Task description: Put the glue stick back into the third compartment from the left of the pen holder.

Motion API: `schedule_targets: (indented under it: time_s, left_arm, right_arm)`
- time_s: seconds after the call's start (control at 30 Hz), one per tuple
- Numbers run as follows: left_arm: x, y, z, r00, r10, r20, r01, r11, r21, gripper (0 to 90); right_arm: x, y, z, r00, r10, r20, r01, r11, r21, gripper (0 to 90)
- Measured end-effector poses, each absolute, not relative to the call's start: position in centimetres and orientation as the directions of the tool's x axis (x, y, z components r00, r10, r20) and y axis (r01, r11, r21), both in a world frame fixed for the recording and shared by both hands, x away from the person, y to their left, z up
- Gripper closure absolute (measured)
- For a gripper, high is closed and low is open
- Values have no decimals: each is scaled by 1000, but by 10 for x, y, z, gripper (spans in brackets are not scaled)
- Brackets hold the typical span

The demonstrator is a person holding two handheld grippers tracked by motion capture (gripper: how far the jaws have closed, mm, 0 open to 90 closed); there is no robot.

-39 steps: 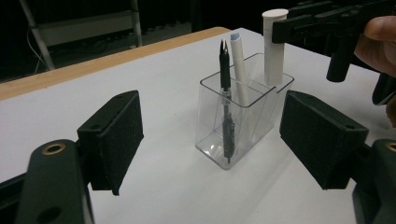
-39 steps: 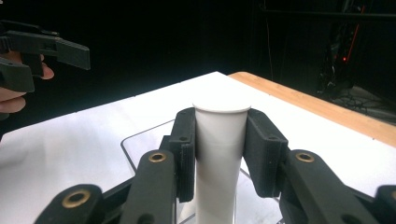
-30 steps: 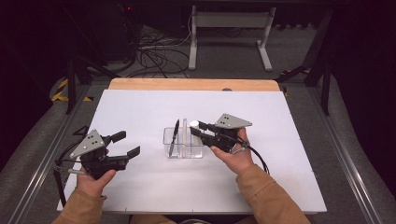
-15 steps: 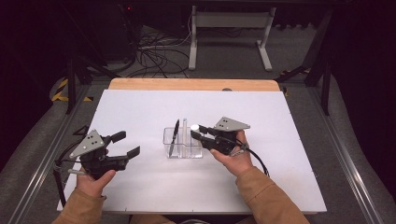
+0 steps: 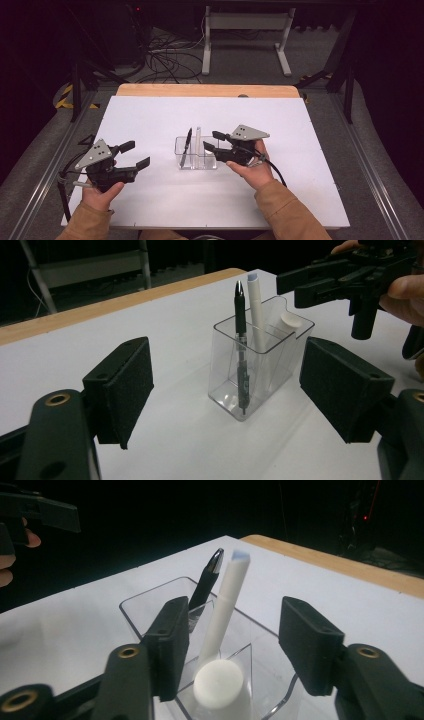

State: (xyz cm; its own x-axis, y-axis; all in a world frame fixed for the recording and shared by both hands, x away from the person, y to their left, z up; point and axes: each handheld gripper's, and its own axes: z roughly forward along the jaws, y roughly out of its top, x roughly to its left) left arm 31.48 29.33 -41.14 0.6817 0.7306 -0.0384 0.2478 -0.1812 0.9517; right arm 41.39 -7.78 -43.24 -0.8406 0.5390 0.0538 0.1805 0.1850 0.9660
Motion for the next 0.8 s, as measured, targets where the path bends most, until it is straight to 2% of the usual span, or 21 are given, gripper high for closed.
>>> schedule_targets:
  time_s: [0.17,0.43,0.8]
  left_arm:
    - [314,293,-411,683,730,-37,245,-181,952,220]
    - [313,294,-411,681,732,-38,245,-178,953,220]
    - [312,294,-411,680,732,-35,239,-176,955,220]
  right_arm:
    - [412,-80,-422,-845,534,28,150,186,971,363]
    - [409,-88,-400,-848,530,-11,109,195,975,295]
    - [405,-93,-392,-846,532,-42,83,207,975,284]
